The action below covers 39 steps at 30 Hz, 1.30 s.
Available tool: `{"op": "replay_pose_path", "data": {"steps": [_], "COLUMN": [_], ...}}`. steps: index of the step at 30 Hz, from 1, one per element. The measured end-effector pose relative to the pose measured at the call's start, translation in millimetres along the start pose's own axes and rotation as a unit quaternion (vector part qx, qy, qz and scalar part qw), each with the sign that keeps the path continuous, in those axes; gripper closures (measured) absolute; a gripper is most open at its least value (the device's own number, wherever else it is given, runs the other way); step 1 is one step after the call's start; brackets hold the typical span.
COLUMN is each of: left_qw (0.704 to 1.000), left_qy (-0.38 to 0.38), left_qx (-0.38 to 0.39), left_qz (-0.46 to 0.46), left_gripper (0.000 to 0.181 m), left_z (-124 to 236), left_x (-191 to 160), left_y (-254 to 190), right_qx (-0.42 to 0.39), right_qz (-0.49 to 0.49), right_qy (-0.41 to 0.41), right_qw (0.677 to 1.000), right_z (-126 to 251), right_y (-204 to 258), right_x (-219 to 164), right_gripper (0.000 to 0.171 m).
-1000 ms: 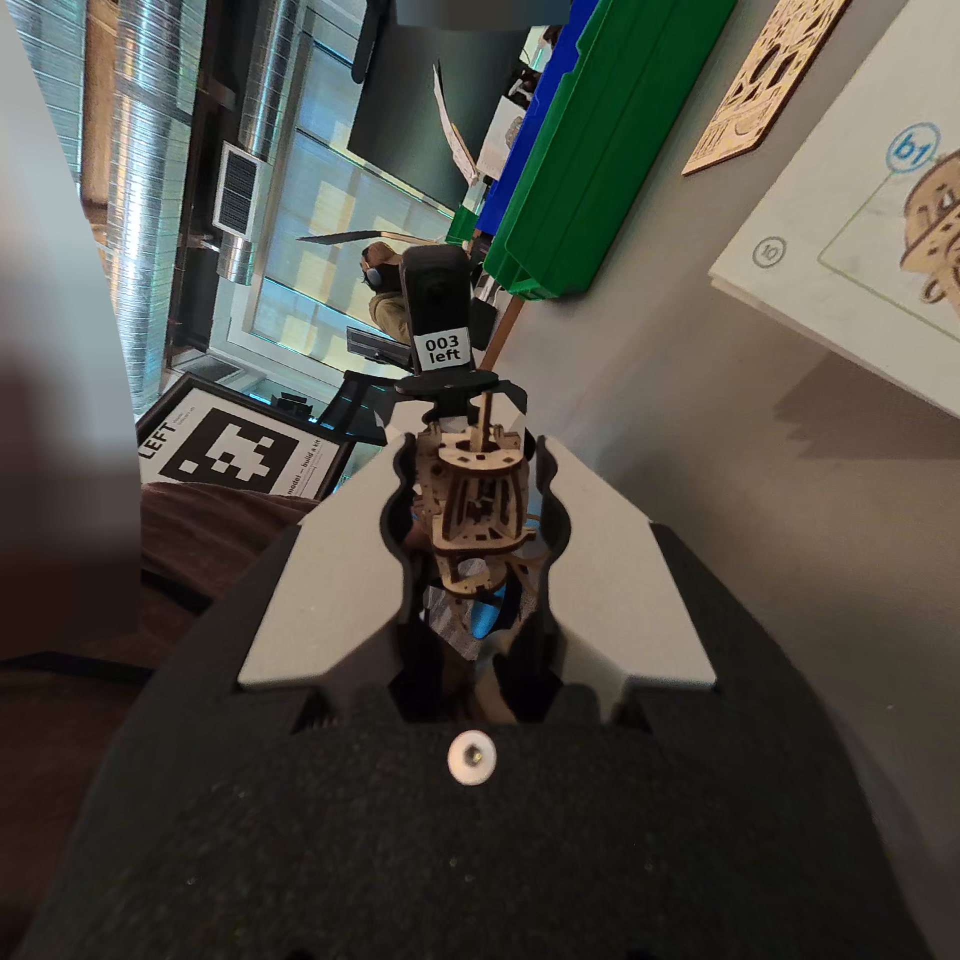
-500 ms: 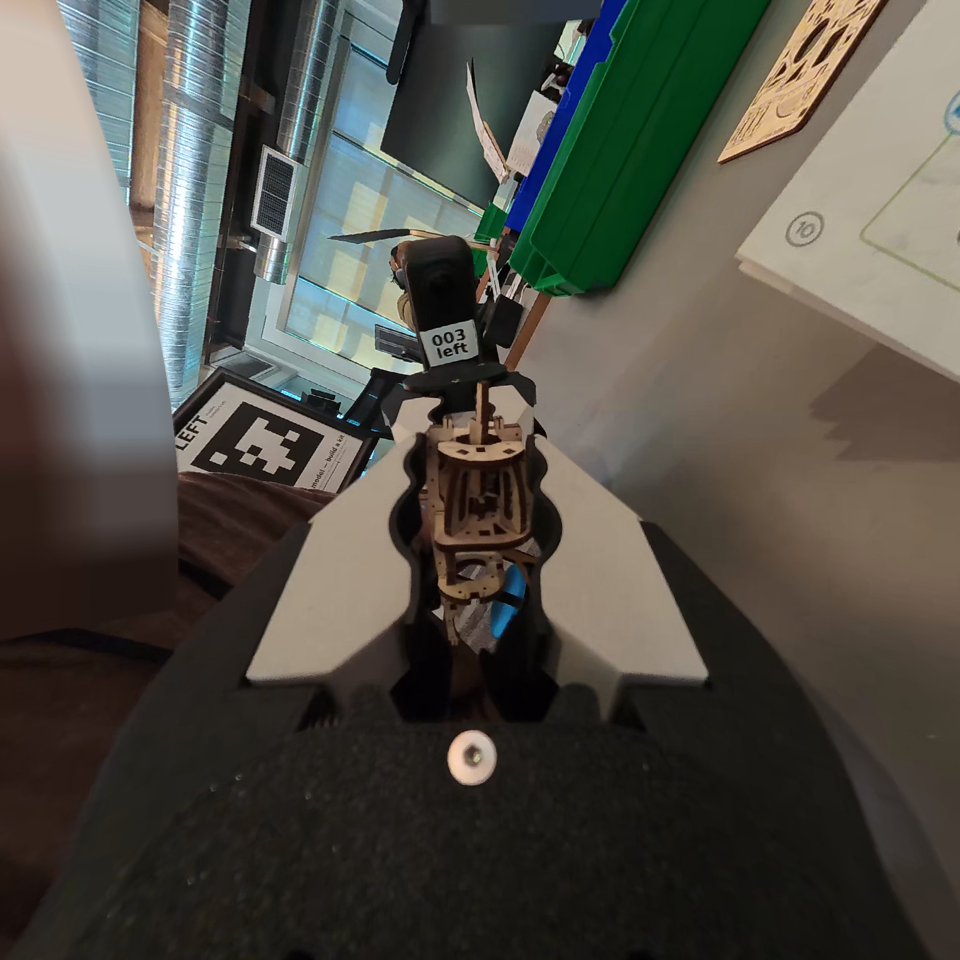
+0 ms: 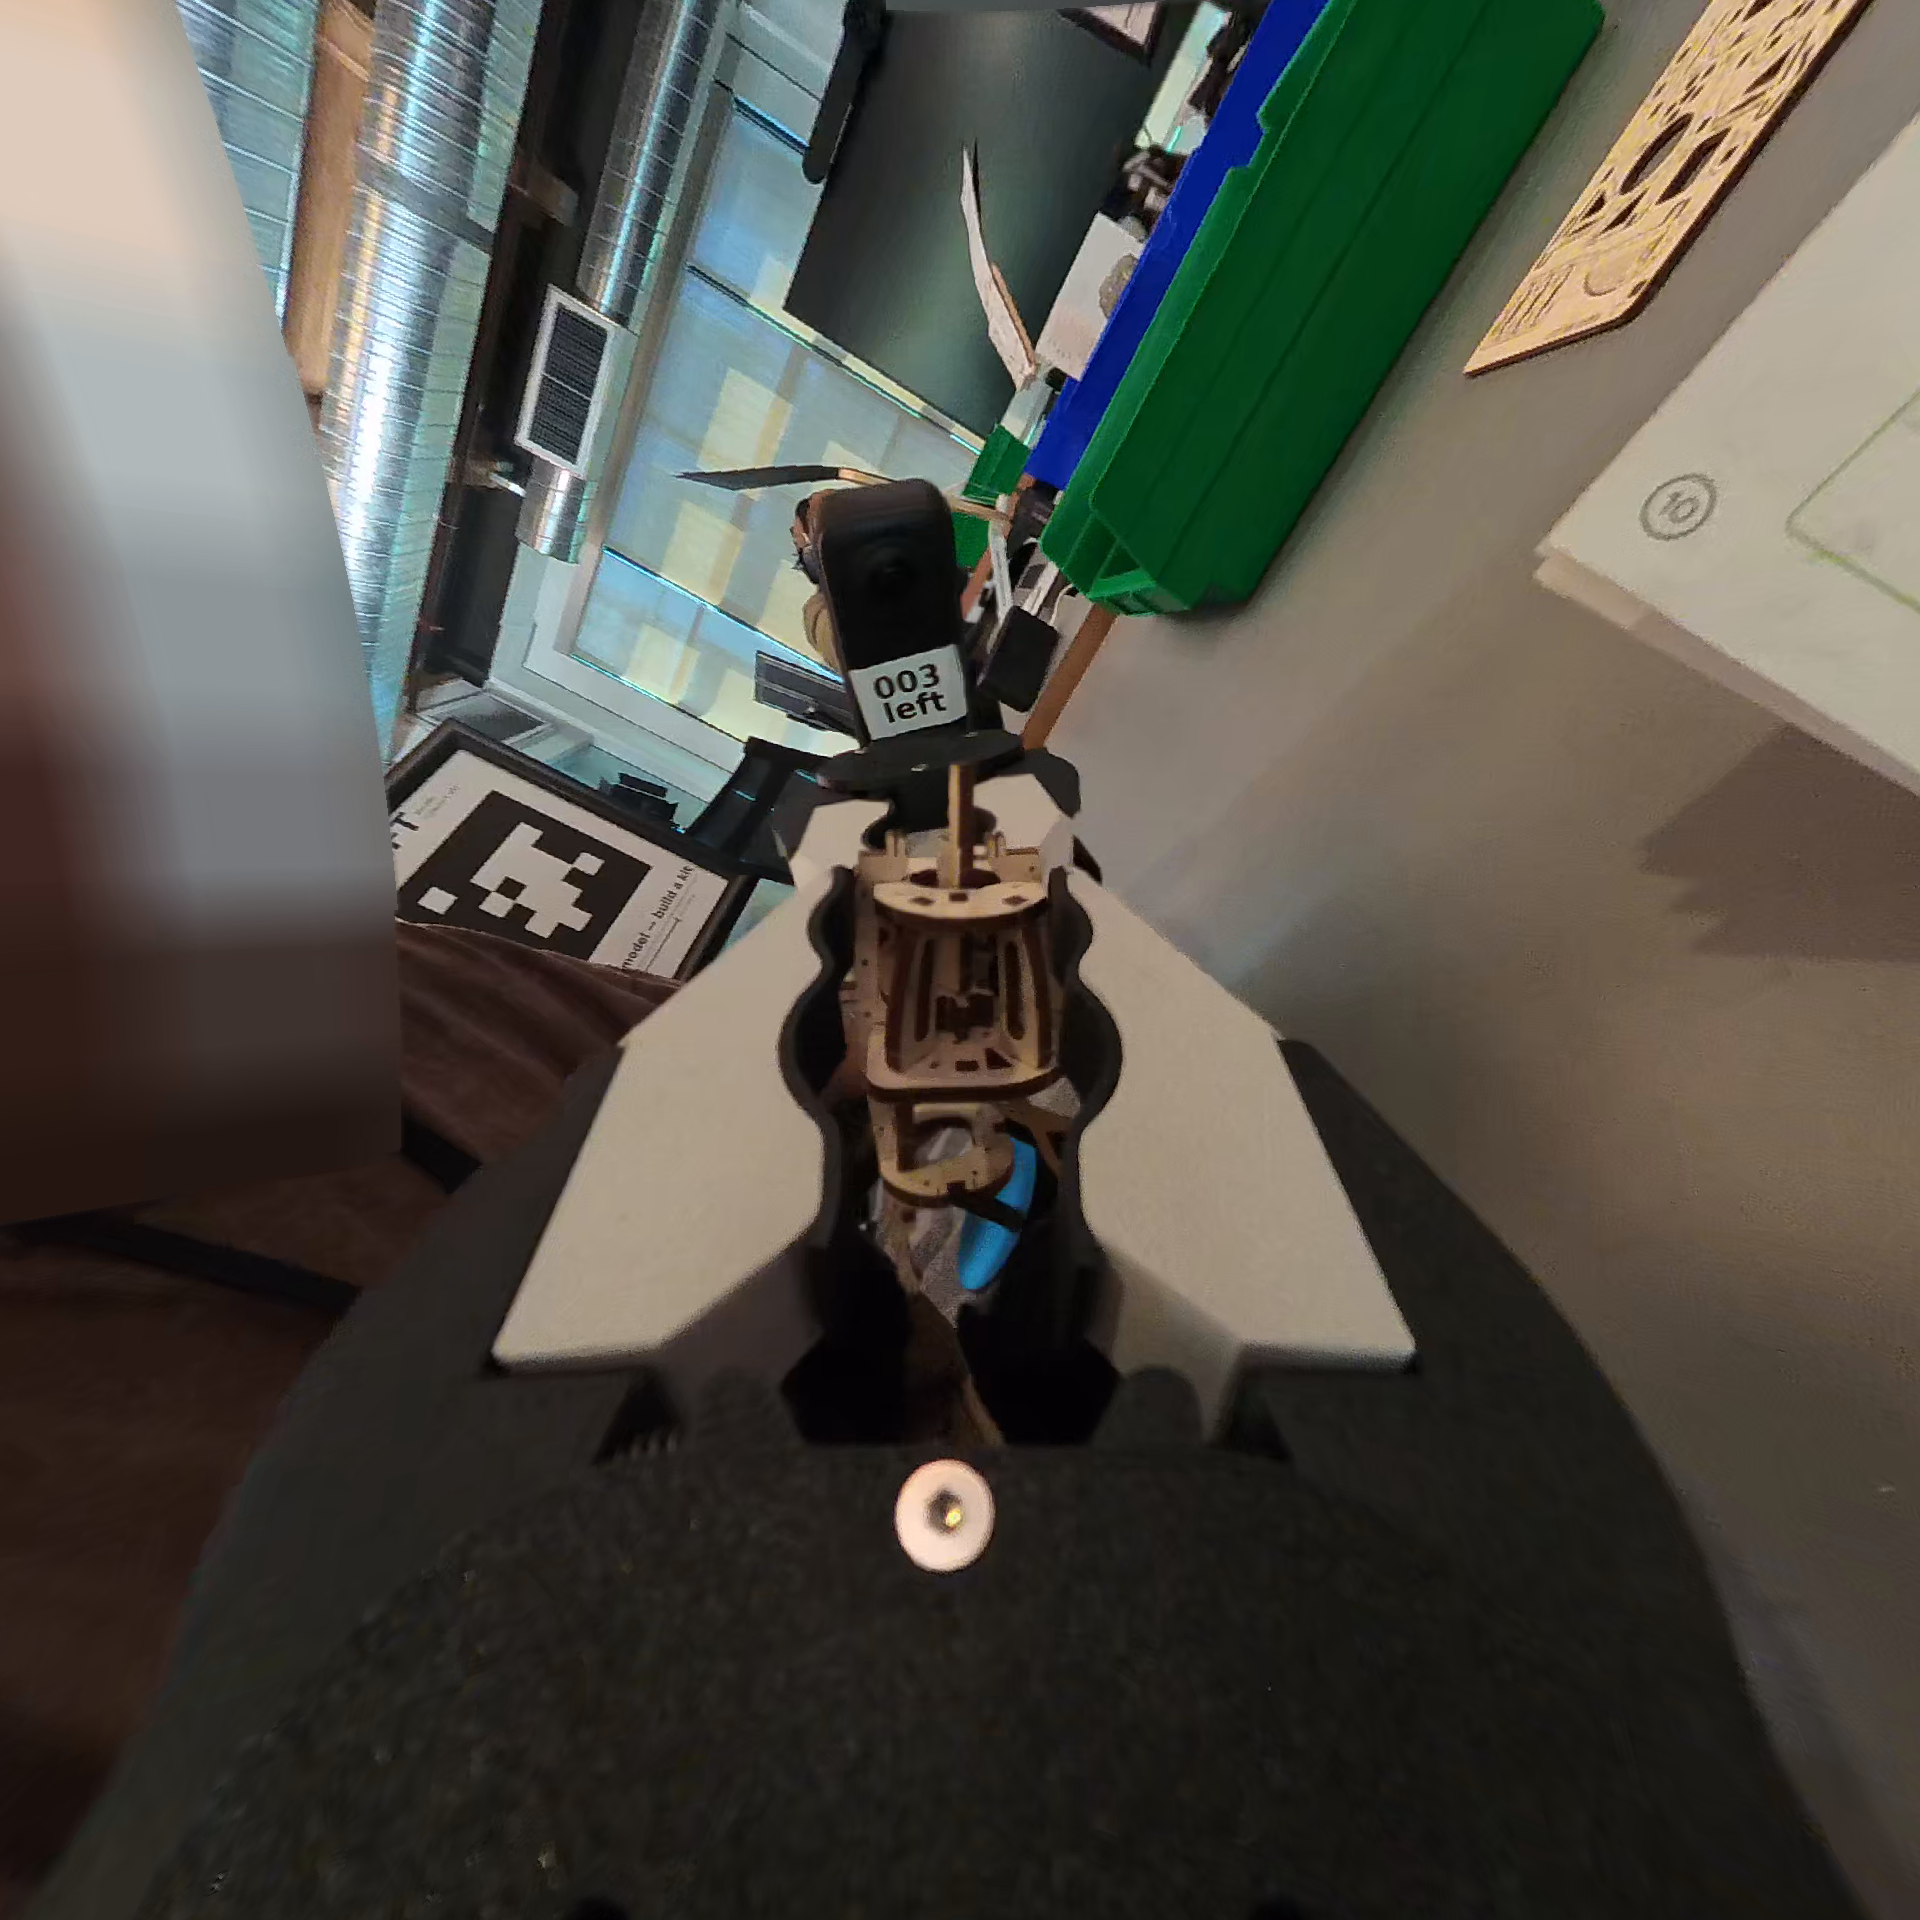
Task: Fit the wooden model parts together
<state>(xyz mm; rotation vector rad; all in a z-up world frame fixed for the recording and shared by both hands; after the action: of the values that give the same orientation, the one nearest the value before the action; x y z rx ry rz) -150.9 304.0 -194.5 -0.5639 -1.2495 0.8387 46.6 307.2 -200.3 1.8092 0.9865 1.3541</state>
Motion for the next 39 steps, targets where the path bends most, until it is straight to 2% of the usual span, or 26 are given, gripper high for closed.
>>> {"op": "replay_pose_path", "data": {"steps": [5, 14, 20, 37, 39], "left_qw": [1.0, 1.0, 1.0, 1.0, 1.0], "left_qy": [0.0, 0.005, 0.009, 0.018, 0.014], "left_qx": [-0.014, -0.009, -0.007, -0.01, -0.009], "left_qz": [0.001, -0.004, -0.007, -0.014, -0.005], "left_gripper": [0.15, 0.15, 0.15, 0.15, 0.15], "left_z": [2.0, -0.2, -1.2, -4.6, -4.3], "left_x": [-0.6, -0.8, -0.8, -2.1, -1.5], "left_y": [-0.9, -1.0, -0.7, -1.1, 0.5], "right_qx": [0.042, 0.013, 0.024, 0.003, 0.007], "right_qz": [-0.033, -0.008, -0.013, 0.008, -0.015], "right_qy": [-0.011, 0.004, 0.009, 0.017, 0.003], "right_qw": [0.999, 1.0, 1.0, 1.0, 1.0], "right_z": [2.1, 2.1, 1.3, 2.4, 2.7], "right_y": [-3.0, -3.8, -2.5, 2.4, -0.6], "right_x": [-1.8, -3.3, -3.1, -4.1, -3.8], "right_gripper": [0.134, 0.124, 0.132, 0.134, 0.134]}}
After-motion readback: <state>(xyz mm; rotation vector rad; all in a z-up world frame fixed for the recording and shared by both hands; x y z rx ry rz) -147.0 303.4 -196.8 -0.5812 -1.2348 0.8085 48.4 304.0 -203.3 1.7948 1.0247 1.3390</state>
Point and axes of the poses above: each gripper's, where its closed fingertips meet, z back along the fingers, x out of its top, y = z × x across the jaws, the point moved 10 cm from there along z, back along the fingers, and after that the axes turned 11 degrees about x, right-handed, at the moved point
